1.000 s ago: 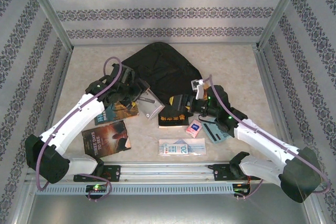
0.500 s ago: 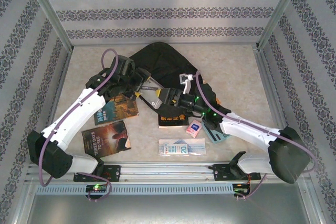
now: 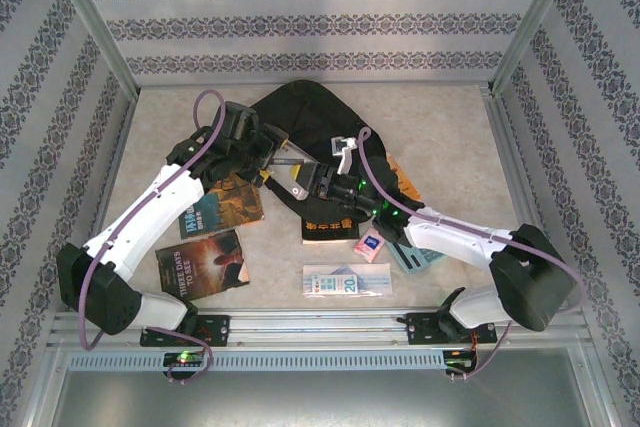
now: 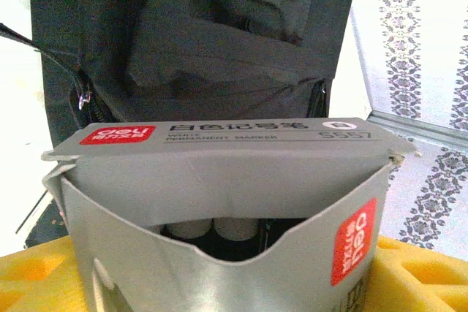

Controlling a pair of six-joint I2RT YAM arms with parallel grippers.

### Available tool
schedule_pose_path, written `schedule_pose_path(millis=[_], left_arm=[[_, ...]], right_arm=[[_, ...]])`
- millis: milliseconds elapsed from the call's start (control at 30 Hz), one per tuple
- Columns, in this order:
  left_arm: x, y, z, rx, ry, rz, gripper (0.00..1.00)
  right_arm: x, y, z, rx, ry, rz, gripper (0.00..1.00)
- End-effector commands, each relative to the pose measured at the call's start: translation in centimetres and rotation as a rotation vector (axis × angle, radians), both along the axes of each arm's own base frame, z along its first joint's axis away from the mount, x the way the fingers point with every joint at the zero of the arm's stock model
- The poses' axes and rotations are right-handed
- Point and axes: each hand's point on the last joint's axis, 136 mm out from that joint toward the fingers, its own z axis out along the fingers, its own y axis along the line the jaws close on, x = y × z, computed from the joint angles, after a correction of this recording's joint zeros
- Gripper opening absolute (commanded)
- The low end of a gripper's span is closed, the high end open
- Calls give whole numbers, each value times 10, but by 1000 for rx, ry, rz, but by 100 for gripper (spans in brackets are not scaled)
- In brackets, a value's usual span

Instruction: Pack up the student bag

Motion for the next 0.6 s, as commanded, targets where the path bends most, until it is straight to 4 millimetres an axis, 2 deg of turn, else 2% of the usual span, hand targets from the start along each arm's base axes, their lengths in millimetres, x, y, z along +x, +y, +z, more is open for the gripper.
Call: schedule_pose_path(millis=[0, 100, 233, 300, 400, 500, 567], left_arm=[[16, -5, 22, -59, -67, 20, 76], [18, -4, 25, -29, -88, -5, 82], [24, -1, 37, 98, -170, -101, 90], [29, 0, 43, 211, -230, -196, 92], [36, -5, 41, 399, -317, -394, 94], [41, -17, 29, 514, -399, -598, 94], [42, -32, 21, 557, -478, -754, 92]], right_arm=[[3, 7, 27, 67, -45, 7, 39], [8, -3, 27, 65, -34, -25, 35], [16, -34, 25, 28, -22, -97, 32], [17, -56, 24, -13, -29, -145, 31], [13, -94, 28, -84, -55, -231, 31], [5, -135, 27, -152, -52, -331, 31], [-3, -163, 26, -197, -40, -400, 31]])
